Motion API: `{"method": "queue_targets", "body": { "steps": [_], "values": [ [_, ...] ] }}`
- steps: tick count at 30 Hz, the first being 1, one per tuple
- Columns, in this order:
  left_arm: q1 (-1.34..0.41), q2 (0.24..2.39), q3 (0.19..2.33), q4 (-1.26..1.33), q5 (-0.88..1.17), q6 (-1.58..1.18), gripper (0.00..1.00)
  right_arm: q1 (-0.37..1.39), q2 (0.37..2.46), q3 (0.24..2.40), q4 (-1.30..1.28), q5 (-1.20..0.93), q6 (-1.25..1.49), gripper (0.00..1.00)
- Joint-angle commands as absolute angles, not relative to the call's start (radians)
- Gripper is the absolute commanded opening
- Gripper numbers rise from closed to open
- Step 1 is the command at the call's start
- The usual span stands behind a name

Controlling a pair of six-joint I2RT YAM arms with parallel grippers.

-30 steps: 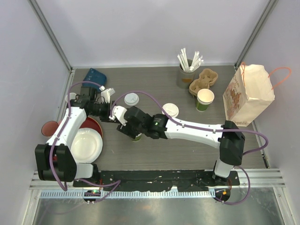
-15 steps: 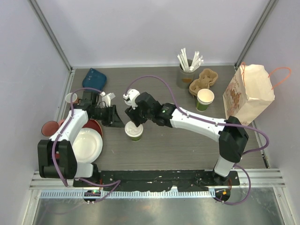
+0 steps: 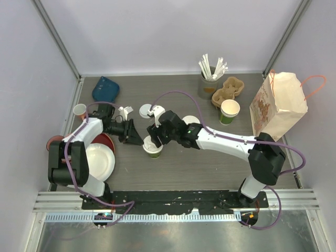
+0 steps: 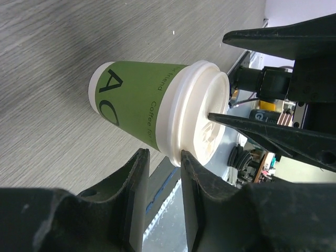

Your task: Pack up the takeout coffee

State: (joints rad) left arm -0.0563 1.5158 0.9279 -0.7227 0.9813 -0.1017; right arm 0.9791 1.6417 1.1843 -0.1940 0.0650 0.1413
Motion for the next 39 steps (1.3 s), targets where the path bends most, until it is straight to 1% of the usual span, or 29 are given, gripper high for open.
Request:
{"method": "queue_targets", "body": {
  "steps": [1,3,6,7,9,14,19,22,24,26,30,35,39],
  "values": [
    [-0.064,1.520,0.966,-0.683,1.008,-0.136,0.34,1.009,1.580,1.186,-0.170,0.158,0.193,0.65],
    [-0.069,1.519,0.980,-0.640,0.993,-0.167,0.35,1.014,1.557,1.181,-0.176,0.187,0.224,0.65],
    [-0.144,1.545,1.028,-0.623,0.902,-0.147,0.35,1.032,1.529,1.170,-0.181,0.238,0.216,0.66],
    [-0.159,1.558,1.038,-0.624,0.894,-0.141,0.35,1.048,1.520,1.178,-0.208,0.285,0.206,0.66],
    [-0.176,1.591,1.075,-0.621,0.910,-0.146,0.35,1.054,1.520,1.198,-0.254,0.314,0.186,0.66],
    [-0.172,1.687,1.184,-0.643,0.887,-0.118,0.35,1.057,1.512,1.215,-0.290,0.319,0.184,0.66],
    [-0.115,1.678,1.210,-0.660,0.907,-0.130,0.36,1.057,1.509,1.232,-0.308,0.327,0.152,0.66],
    [-0.100,1.597,1.149,-0.655,0.920,-0.140,0.42,1.032,1.511,1.238,-0.305,0.252,0.143,0.68],
    [-0.100,1.516,1.050,-0.625,0.974,-0.159,0.48,0.996,1.523,1.246,-0.307,0.186,0.146,0.69],
    [-0.104,1.474,0.964,-0.583,1.002,-0.163,0.49,0.976,1.526,1.249,-0.304,0.155,0.140,0.71],
    [-0.123,1.410,0.907,-0.569,1.028,-0.095,0.46,0.942,1.526,1.247,-0.285,0.092,0.156,0.71],
    [-0.137,1.431,0.827,-0.448,1.019,-0.175,0.42,0.937,1.546,1.213,-0.244,0.089,0.173,0.71],
    [-0.137,1.453,0.813,-0.379,1.061,-0.231,0.42,0.937,1.540,1.154,-0.161,0.098,0.167,0.70]
  ]
}}
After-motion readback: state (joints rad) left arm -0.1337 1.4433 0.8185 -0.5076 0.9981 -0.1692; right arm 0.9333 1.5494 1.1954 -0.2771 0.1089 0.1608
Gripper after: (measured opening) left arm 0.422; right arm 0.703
